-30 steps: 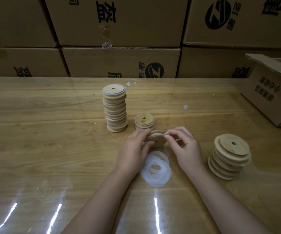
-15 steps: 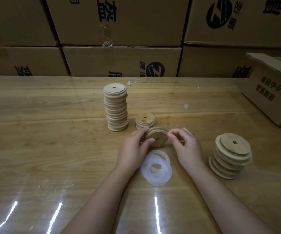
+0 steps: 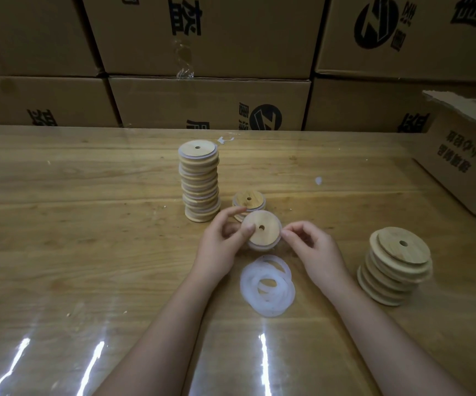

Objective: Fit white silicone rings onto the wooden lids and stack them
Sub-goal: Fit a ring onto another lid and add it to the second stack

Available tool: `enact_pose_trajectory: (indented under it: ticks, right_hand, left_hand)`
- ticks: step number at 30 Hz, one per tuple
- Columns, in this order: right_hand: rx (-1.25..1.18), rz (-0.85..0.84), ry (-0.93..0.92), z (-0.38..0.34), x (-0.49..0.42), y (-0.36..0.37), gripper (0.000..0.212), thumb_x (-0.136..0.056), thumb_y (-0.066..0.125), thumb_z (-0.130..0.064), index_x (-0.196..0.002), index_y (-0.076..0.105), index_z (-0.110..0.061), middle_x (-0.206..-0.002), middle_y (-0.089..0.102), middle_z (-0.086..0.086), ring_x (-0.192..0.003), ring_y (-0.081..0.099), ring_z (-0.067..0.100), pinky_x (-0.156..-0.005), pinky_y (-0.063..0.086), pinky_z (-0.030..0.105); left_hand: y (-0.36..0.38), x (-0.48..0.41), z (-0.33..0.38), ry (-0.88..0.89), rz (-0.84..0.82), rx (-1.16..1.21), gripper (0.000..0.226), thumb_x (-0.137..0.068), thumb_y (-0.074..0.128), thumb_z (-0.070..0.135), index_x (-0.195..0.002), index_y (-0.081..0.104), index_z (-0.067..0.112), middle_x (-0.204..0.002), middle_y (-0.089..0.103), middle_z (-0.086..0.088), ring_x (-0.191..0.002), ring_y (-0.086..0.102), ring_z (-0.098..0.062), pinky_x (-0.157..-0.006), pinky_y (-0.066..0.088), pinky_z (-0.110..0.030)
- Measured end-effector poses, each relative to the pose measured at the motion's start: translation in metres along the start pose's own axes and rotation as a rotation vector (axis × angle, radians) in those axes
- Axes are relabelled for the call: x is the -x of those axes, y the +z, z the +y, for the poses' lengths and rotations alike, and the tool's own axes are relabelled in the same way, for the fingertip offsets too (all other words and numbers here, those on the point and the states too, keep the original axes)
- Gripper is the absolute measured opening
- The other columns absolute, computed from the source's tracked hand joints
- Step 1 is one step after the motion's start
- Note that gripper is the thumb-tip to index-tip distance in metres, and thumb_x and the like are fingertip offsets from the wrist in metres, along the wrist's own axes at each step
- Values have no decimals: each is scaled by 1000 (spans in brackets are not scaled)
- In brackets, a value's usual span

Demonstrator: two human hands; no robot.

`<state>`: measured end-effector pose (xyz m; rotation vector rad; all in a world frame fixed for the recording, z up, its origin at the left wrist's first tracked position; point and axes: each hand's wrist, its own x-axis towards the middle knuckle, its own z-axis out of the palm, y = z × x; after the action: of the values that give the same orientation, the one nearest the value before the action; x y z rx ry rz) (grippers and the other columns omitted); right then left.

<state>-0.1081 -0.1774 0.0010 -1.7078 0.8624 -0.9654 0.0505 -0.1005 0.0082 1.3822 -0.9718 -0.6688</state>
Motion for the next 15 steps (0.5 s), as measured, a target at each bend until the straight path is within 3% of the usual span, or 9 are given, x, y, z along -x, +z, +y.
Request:
enact_pose_trajectory:
  ticks: [4,7,11,15]
  right_hand:
    - [-101,-68,-6,-5,2,2,22,-84,67,-13,-100,62,-28,-92,67,0,-86,63,16,-78,50,27]
    - [-122,-121,-27,-7,3,1,28,-85,65,-10,-104,63,-30,-96,69,4,-91,64,21,-82,51,33]
    - [-133,-112,-16,-5,2,-1,28,-85,65,-8,-103,64,-29,-95,69,6,-92,65,16,-84,53,33]
    - [-163,-72,-8,-2,0,-1,22,-86,63,-10,-103,64,-25,-85,71,2,-81,66,11,-73,52,23]
  left_hand:
    - [-2,-1,3,-34,19,130,23,-88,61,9,-111,60,12,-62,65,6,-54,54,-2,-52,42,-13]
    - [-3,0,5,-42,5,141,18,-89,59,10,-107,62,11,-61,65,8,-53,56,0,-51,43,-12]
    - [0,1,6,-24,-21,63,20,-92,56,11,-109,62,3,-64,61,-1,-49,56,-4,-51,42,-12]
    - [1,3,7,-52,-60,33,25,-91,57,11,-115,60,6,-67,58,0,-52,55,-2,-54,42,-11]
